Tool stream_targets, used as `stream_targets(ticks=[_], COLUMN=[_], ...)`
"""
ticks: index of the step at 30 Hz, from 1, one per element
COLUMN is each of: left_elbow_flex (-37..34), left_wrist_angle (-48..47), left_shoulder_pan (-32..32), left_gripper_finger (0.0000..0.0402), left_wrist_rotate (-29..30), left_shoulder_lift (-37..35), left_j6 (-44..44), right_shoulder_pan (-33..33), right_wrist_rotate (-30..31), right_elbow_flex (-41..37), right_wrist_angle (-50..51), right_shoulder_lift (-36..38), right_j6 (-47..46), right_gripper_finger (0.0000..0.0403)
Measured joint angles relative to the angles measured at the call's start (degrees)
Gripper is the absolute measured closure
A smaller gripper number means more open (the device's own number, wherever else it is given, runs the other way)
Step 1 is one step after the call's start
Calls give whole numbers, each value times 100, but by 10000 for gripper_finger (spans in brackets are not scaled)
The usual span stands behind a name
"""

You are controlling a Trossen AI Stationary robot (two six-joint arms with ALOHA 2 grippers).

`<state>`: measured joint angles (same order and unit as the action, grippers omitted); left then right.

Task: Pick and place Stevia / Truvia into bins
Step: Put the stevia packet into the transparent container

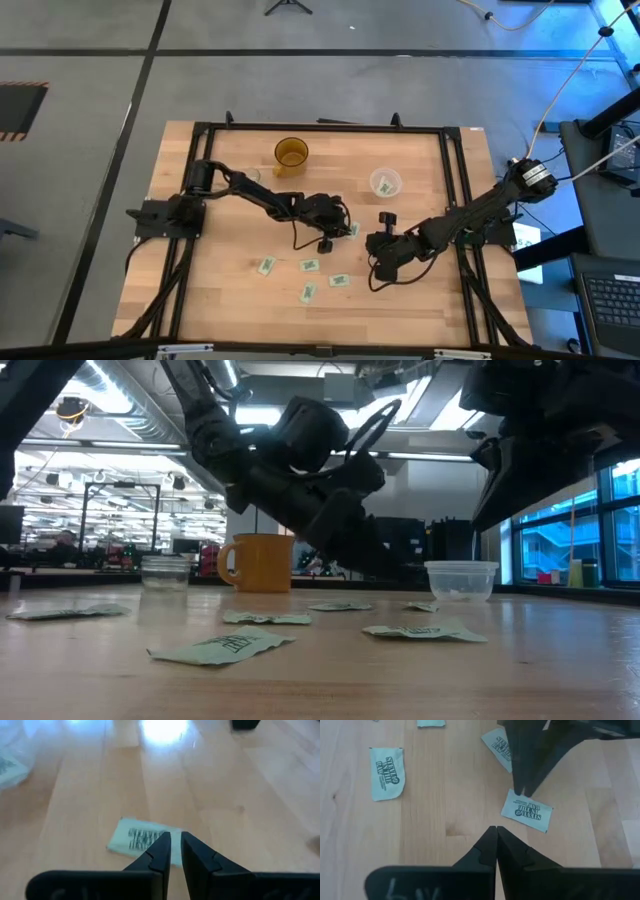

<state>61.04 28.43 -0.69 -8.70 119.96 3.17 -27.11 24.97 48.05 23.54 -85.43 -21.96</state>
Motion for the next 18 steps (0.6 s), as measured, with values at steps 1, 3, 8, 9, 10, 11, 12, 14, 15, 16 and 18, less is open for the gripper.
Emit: stream_targets(ticks=[1, 3, 8, 9, 10, 11, 12, 14, 15, 16, 18], left_elbow_flex=[4, 2, 47, 78, 155, 206, 259, 399, 486, 559, 695], left_wrist_angle=[15, 14, 13, -12, -7, 5, -3, 4, -131, -294, -691], left_shoulder_pan=[0, -4, -20, -17, -15, -13, 6, 28, 33, 33, 33], left_gripper_finger=[362, 364, 375, 378, 381, 384, 387, 392, 394, 396, 399], left_wrist_rotate=[2, 20, 19, 18, 15, 12, 7, 14, 12, -3, -51], left_shoulder_lift=[0, 0, 134, 217, 329, 404, 448, 573, 600, 623, 634], left_j6=[4, 12, 24, -32, -76, -87, -88, -91, -91, -87, -8], right_shoulder_pan=[0, 8, 129, 163, 196, 220, 244, 268, 275, 275, 275], right_wrist_rotate=[0, 0, 0, 2, 2, 2, 2, 2, 0, 0, 0], right_elbow_flex=[0, 0, 0, 0, 0, 0, 0, 0, 0, 0, 0], right_wrist_angle=[-3, 1, -3, -3, -7, -7, -7, -14, -10, -9, 42], right_shoulder_lift=[0, 0, 0, 0, 0, 0, 0, 0, 0, 0, 0], right_j6=[0, 2, 2, 0, 0, 0, -2, -19, -14, 5, 87], right_gripper_finger=[391, 391, 391, 391, 391, 391, 391, 391, 390, 389, 380])
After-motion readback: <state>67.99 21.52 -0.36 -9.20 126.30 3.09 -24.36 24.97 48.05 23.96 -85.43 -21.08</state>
